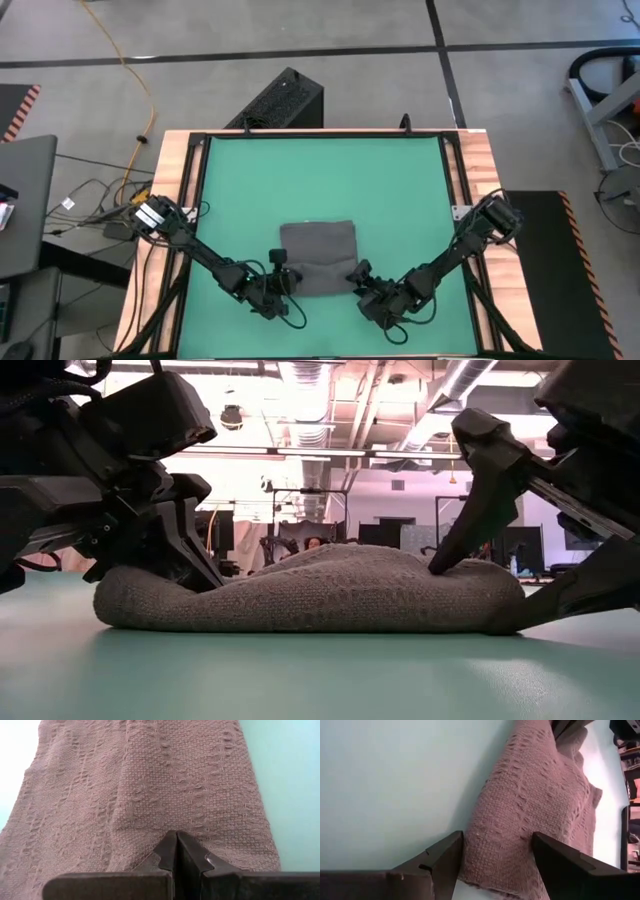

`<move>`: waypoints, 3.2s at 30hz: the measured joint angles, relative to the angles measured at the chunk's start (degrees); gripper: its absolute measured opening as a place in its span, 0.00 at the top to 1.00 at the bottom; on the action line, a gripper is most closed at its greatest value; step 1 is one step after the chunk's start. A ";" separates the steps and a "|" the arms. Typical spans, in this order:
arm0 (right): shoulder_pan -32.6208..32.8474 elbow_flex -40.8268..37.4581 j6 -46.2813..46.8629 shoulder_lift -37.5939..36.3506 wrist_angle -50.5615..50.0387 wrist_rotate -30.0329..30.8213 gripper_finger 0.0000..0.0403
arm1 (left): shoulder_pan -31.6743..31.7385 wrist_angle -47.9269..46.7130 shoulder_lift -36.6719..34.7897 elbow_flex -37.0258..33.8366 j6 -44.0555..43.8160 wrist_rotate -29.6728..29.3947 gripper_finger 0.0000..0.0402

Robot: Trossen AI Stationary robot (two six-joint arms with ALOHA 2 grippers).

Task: Roll towel
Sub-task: Roll the gray towel

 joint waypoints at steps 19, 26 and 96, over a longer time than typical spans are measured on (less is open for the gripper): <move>0.18 5.01 25.93 2.12 -7.25 2.64 0.94 | -0.03 5.76 -2.12 0.23 3.74 4.57 1.00; 0.83 6.95 30.01 0.45 -10.05 1.00 0.95 | -1.62 7.85 -7.71 2.51 9.60 -0.17 1.00; -17.38 33.06 60.64 -3.66 -52.65 -22.98 0.95 | 5.30 21.55 -1.73 -1.94 15.96 26.43 1.00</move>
